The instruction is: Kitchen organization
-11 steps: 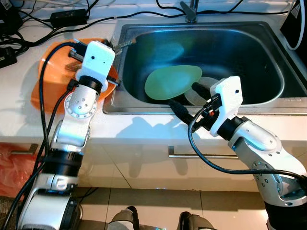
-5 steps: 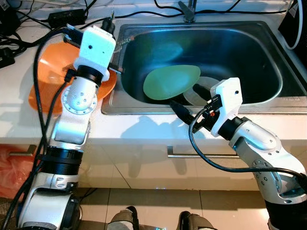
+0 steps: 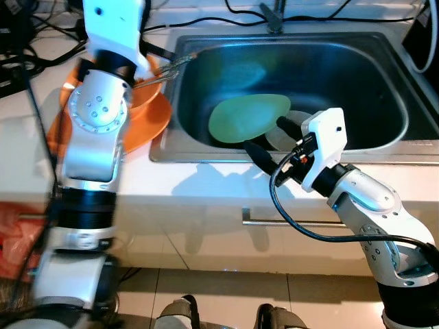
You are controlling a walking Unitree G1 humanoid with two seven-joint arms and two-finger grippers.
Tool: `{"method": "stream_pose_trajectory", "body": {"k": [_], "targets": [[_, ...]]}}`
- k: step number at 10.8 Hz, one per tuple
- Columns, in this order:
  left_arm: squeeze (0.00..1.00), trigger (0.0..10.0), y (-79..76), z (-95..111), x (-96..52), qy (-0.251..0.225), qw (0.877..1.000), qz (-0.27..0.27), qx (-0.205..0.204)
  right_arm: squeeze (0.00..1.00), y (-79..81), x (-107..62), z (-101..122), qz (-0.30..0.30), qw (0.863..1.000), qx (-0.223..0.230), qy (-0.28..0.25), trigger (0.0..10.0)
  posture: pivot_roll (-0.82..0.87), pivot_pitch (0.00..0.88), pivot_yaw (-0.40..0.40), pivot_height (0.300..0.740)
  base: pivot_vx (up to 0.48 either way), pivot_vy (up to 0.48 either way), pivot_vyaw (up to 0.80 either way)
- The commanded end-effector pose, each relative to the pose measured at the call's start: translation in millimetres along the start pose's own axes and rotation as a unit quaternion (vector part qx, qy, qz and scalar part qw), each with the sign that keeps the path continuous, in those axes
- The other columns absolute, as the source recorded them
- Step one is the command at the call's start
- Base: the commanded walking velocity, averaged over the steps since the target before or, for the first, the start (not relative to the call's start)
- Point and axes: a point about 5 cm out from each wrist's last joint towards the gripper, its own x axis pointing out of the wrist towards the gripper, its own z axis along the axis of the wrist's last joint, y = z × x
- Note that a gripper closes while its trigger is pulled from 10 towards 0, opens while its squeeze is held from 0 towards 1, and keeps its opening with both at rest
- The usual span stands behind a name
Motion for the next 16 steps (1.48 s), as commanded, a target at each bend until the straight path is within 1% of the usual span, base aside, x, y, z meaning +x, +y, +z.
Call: {"method": "stream_pose_trajectory", "body": {"k": [1, 2, 3, 4, 5, 6, 7, 10, 11, 13, 16], "targets": [[0.0, 0.0, 2.7, -2.9, 3.7, 0.018, 0.996, 0.011, -0.091, 0.0, 0.6, 1.3, 1.1, 0.001, 1.0, 0.0, -0.006, 10.0, -0.02, 0.141, 0.077, 0.74, 0.0, 0.0, 0.0], [0.0, 0.0, -1.0, -15.5, 4.5, 0.052, 0.975, 0.039, -0.211, 0.0, 0.5, 1.7, 0.9, 0.0, 1.0, 0.0, -0.007, 10.0, -0.02, 0.139, 0.078, 0.74, 0.0, 0.0, 0.0], [0.0, 0.0, -14.7, -15.7, 6.8, 0.05, 0.958, 0.009, -0.284, 0.0, 0.1, 1.5, 1.0, -0.002, 1.0, 0.0, -0.009, 10.0, -0.02, 0.138, 0.08, 0.74, 0.0, 0.0, 0.0], [0.0, 0.0, -21.9, -13.5, 8.0, 0.045, 0.94, 0.0, -0.339, 0.0, -0.3, 1.5, 1.3, -0.004, 1.0, 0.0, -0.01, 10.0, -0.02, 0.138, 0.08, 0.74, 0.0, 0.0, 0.0], [0.0, 0.0, -26.9, -13.1, 8.6, 0.046, 0.923, -0.005, -0.383, 0.0, -0.5, 2.1, 1.5, -0.006, 1.0, -0.001, -0.011, 10.0, -0.03, 0.132, 0.083, 0.74, 0.0, 0.0, 0.0], [0.0, 0.0, -28.3, -14.1, 8.3, 0.05, 0.92, -0.009, -0.389, 0.0, -0.5, 2.5, 2.3, -0.008, 1.0, -0.001, -0.014, 10.0, -0.03, 0.131, 0.087, 0.74, 0.0, 0.0, 0.0], [0.0, 0.0, -23.2, -16.6, 6.9, 0.057, 0.917, 0.003, -0.394, 0.0, -1.2, 1.6, 1.9, -0.011, 1.0, 0.0, -0.014, 10.0, -0.03, 0.132, 0.087, 0.74, 0.0, 0.0, 0.0], [0.0, 0.0, -15.6, -16.9, 3.2, 0.062, 0.923, 0.009, -0.38, 0.0, -2.0, 2.4, 2.3, -0.012, 1.0, -0.001, -0.015, 10.0, -0.02, 0.134, 0.085, 0.74, 0.0, 0.0, 0.0], [0.0, 0.0, -13.4, -15.9, 2.1, 0.059, 0.928, 0.006, -0.367, 0.0, -2.7, 2.7, 2.6, -0.013, 1.0, -0.001, -0.016, 10.0, -0.02, 0.134, 0.084, 0.74, 0.0, 0.0, 0.0], [0.0, 0.0, -6.0, -16.1, 0.6, 0.058, 0.928, 0.022, -0.369, 0.0, -2.7, 1.9, 1.6, -0.012, 1.0, -0.001, -0.015, 10.0, -0.02, 0.135, 0.084, 0.74, 0.0, 0.0, 0.0], [0.0, 0.0, -7.9, -14.8, 1.4, 0.056, 0.924, 0.021, -0.379, 0.0, -2.7, 2.8, 2.1, -0.012, 1.0, -0.001, -0.016, 10.0, -0.02, 0.134, 0.083, 0.74, 0.0, 0.0, 0.0]]}}
